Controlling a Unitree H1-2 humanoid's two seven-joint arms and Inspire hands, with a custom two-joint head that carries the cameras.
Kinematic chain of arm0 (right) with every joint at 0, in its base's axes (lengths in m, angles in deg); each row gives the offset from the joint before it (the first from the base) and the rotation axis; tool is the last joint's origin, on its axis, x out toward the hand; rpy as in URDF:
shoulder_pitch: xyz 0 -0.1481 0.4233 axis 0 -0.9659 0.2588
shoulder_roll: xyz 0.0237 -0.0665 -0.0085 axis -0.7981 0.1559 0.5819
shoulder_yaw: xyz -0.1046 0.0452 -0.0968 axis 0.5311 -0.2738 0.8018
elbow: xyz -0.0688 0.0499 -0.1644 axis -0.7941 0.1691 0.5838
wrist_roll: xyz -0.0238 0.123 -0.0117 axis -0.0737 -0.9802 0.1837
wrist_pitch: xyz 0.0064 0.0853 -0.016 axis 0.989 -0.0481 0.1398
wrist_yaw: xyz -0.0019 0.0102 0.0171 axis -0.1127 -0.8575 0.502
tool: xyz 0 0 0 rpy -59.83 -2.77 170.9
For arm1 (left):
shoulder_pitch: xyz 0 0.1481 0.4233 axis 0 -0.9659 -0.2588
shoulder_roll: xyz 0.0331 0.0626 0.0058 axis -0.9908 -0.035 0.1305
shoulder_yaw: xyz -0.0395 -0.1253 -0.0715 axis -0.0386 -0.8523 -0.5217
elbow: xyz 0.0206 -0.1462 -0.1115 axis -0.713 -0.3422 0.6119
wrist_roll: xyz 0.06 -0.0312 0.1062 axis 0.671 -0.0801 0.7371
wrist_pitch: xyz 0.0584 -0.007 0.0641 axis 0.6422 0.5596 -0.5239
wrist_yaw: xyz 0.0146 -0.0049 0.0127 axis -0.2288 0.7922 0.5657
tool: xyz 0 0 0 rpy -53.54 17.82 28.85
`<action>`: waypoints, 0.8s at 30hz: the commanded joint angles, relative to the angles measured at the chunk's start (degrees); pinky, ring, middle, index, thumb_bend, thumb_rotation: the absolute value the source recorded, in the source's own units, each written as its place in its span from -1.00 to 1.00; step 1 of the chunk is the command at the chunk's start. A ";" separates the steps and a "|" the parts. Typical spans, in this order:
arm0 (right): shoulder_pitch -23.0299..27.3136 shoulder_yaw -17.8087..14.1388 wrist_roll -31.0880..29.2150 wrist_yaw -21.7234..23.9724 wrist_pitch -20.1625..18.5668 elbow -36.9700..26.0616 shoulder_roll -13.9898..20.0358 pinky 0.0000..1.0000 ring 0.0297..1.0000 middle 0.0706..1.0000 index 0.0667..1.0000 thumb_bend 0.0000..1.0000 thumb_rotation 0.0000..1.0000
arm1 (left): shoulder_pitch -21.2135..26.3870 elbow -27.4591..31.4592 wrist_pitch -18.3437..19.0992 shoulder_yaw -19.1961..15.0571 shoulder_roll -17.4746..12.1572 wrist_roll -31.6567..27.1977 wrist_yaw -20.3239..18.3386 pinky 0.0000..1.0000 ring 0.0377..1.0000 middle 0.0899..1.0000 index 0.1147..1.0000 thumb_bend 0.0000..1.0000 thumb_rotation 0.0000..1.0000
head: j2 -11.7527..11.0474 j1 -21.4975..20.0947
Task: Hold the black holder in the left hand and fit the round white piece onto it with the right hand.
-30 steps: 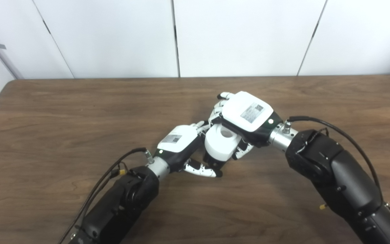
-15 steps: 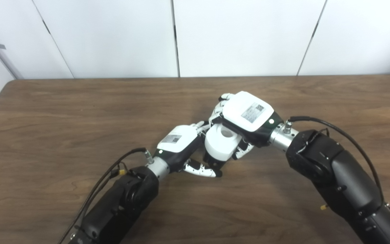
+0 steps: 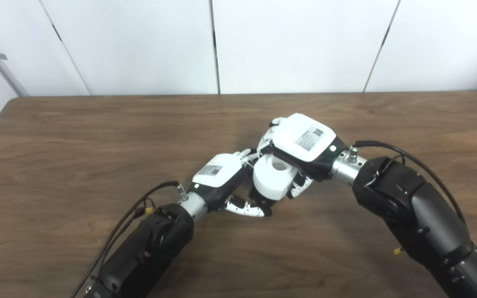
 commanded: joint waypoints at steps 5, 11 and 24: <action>0.52 -0.22 0.70 0.84 -0.26 -1.19 0.11 0.53 0.58 0.64 1.00 1.00 -0.38 | -1.64 -1.29 0.40 1.84 -0.32 1.00 -3.85 0.89 0.97 0.86 -0.16 0.05 -0.87 | 0.03 0.06; 0.52 -0.75 1.20 0.22 -0.61 -1.25 -0.33 0.55 0.57 0.63 1.00 1.00 -0.43 | -1.77 -1.57 0.19 1.89 -0.15 1.56 -3.15 0.87 0.96 0.85 -0.16 0.05 -0.87 | 0.03 0.06; 0.17 -2.69 0.03 -4.22 -0.02 -0.60 -1.49 0.49 0.48 0.55 1.00 0.97 -0.49 | -1.74 -2.53 -0.09 1.82 0.15 1.96 -2.27 0.89 0.96 0.84 -0.16 0.05 -0.86 | -0.04 0.23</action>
